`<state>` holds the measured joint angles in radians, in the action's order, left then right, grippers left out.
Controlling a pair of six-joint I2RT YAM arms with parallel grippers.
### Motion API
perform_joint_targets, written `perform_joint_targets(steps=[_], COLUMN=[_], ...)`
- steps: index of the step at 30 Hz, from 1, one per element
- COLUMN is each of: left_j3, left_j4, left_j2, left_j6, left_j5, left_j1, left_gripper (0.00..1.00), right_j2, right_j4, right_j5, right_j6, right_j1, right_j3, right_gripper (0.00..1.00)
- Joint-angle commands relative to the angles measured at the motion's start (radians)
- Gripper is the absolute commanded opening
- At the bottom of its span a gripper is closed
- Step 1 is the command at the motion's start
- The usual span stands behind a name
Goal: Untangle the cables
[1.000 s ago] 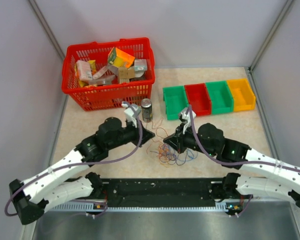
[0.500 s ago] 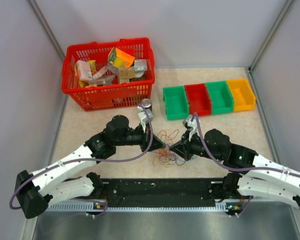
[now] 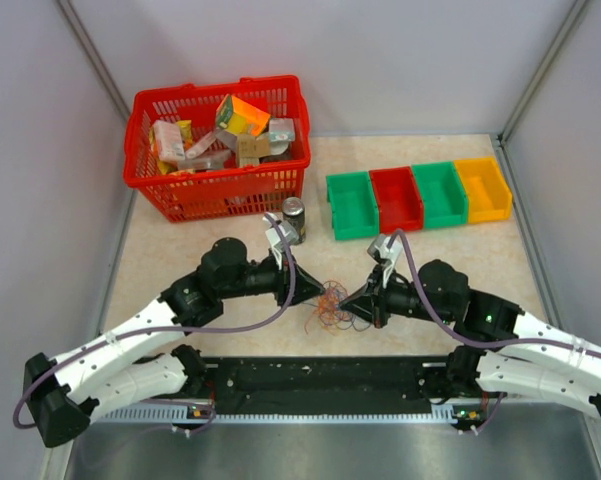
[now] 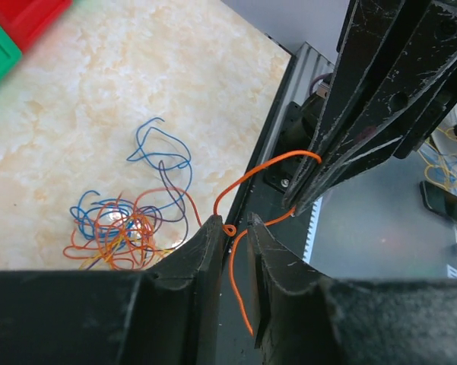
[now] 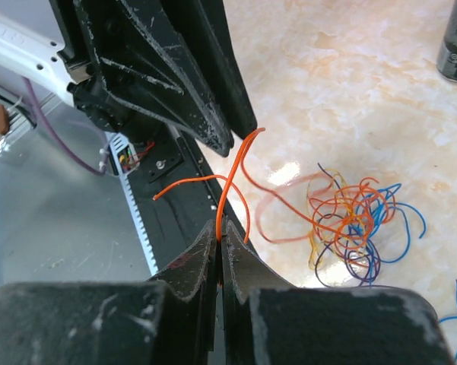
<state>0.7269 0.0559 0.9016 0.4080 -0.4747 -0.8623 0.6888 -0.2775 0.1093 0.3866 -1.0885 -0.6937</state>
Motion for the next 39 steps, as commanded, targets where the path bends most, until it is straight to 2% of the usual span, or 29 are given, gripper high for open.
perform_joint_targets(steps=[1, 6, 11, 13, 16, 17, 18, 20, 22, 23, 27, 30, 34, 37, 39], left_j3=[-0.029, -0.049, -0.058, -0.057, -0.031, -0.02, 0.0, 0.029, 0.057, 0.068, 0.078, 0.083, 0.085, 0.088, 0.091], left_j4=[-0.083, -0.16, -0.197, -0.211, -0.176, -0.147, -0.119, -0.073, -0.06, -0.06, -0.03, -0.022, -0.021, -0.025, -0.028], left_j2=[-0.058, -0.04, -0.021, -0.012, -0.001, -0.001, 0.002, 0.002, 0.002, -0.001, -0.012, -0.009, -0.007, -0.007, -0.006], left_j6=[-0.04, -0.023, -0.008, 0.003, -0.008, -0.017, -0.021, -0.02, -0.014, -0.011, -0.006, -0.003, 0.003, 0.006, 0.006], left_j5=[0.067, -0.014, -0.106, -0.131, -0.11, -0.087, -0.056, -0.033, -0.036, -0.039, -0.027, -0.021, -0.021, -0.022, -0.028], left_j1=[0.002, 0.0, 0.002, 0.002, 0.002, 0.002, 0.002, 0.0, 0.002, 0.002, 0.002, 0.002, 0.002, 0.002, 0.0], left_gripper=[0.25, 0.27, 0.35, 0.34, 0.11, 0.05, 0.0, 0.0, 0.0, 0.0, 0.0, 0.0, 0.0, 0.0, 0.0], right_j2=[-0.011, 0.003, 0.009, 0.011, 0.025, 0.026, 0.029, 0.041, 0.057, 0.066, 0.072, 0.071, 0.074, 0.068, 0.072], right_j4=[0.044, 0.092, 0.1, 0.109, 0.089, 0.069, 0.048, 0.017, 0.023, 0.053, 0.216, 0.311, 0.359, 0.4, 0.425], right_j5=[0.076, 0.102, 0.075, 0.075, 0.038, 0.011, -0.023, -0.063, -0.033, -0.013, 0.059, 0.006, -0.054, -0.048, -0.048], right_j6=[0.003, 0.015, 0.02, 0.018, 0.009, -0.003, -0.015, -0.055, -0.097, -0.104, -0.12, -0.12, -0.114, -0.111, -0.098], right_j1=[0.01, 0.009, 0.009, 0.01, 0.009, 0.009, 0.009, 0.01, 0.01, 0.009, 0.01, 0.009, 0.009, 0.009, 0.009], right_j3=[-0.004, 0.003, 0.002, 0.005, 0.002, -0.001, -0.001, 0.005, 0.016, 0.028, 0.074, 0.086, 0.085, 0.095, 0.105], right_gripper=[0.0, 0.0, 0.0, 0.0, 0.0, 0.03, 0.11, 0.36, 0.61, 0.69, 0.8, 0.82, 0.81, 0.76, 0.69])
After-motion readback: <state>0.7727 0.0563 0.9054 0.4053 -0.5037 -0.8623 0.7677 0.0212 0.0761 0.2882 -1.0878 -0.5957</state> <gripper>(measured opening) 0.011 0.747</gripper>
